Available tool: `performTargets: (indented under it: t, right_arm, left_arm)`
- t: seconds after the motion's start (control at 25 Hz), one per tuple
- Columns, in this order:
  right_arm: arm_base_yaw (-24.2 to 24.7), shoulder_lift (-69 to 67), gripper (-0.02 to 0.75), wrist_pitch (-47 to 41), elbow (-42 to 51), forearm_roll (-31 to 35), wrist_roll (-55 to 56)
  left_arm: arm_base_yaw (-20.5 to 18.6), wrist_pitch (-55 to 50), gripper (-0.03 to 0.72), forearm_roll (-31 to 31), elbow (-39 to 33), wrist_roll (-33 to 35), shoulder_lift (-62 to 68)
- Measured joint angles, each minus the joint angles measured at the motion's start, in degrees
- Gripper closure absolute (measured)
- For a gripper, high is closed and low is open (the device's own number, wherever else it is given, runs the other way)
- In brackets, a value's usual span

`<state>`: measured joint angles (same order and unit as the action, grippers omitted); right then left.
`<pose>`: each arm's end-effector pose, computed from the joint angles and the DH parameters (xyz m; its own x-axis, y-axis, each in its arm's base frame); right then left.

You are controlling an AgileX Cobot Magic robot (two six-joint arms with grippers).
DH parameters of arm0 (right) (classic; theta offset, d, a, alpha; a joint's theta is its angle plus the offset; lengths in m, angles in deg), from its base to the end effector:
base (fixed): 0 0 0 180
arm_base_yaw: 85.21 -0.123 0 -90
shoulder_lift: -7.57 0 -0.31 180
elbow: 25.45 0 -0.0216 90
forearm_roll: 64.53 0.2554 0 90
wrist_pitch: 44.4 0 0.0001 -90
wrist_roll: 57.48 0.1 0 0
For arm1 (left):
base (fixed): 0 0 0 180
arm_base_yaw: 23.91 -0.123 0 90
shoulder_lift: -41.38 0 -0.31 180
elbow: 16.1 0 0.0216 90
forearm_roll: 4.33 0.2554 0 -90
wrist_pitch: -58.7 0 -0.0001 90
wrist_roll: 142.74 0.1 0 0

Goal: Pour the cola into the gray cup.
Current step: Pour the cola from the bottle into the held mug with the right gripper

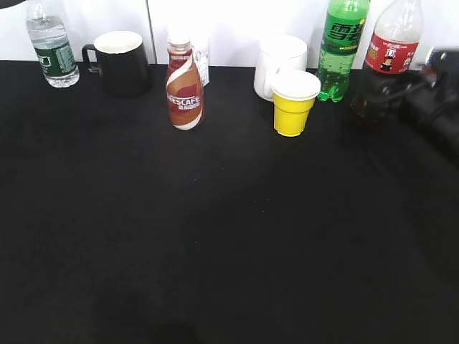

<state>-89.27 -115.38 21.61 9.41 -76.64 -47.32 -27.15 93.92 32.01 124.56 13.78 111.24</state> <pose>0.3808 0.0462 0.1508 -0.0631 0.0843 -0.9944 -0.2559 0.9618 0.0977 0.2356 -0.0208 0.3674 0.2161 0.1355 -0.9669 0.2564 0.9477 0.1901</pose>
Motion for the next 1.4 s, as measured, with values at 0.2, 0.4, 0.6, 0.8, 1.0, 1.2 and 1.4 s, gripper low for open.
performTargets:
  t: [0.2,0.4,0.6,0.8,1.0,1.2,1.4]
  right_arm:
    - [-0.04,-3.70,0.119,2.88,-0.20,2.56,0.12]
    - [-0.04,-3.76,0.122,3.12,-2.14,3.43,0.12]
    - [-0.04,-7.83,0.152,3.50,-5.18,-0.53,2.55]
    - [-0.04,-8.08,0.158,3.50,-7.11,-0.73,2.67]
    - [0.01,-8.08,0.395,3.43,-7.14,-3.32,7.80]
    - [-0.04,0.66,0.395,-7.97,-6.50,-15.56,14.79]
    - [-0.04,15.88,0.395,-23.11,-6.46,-29.23,15.18]
  left_arm:
    - [0.00,0.01,0.636,0.00,0.00,0.00,0.00]
    - [0.00,0.01,0.636,0.00,0.00,0.00,0.00]
    - [0.00,0.01,0.636,0.00,0.00,0.00,0.00]
    - [0.00,0.05,0.636,0.25,0.00,0.00,0.00]
    - [0.00,0.05,0.636,3.36,0.00,-0.79,0.00]
    - [0.00,0.59,0.636,12.76,0.00,-10.74,1.10]
    - [0.00,16.19,0.636,27.11,0.00,-17.20,9.20]
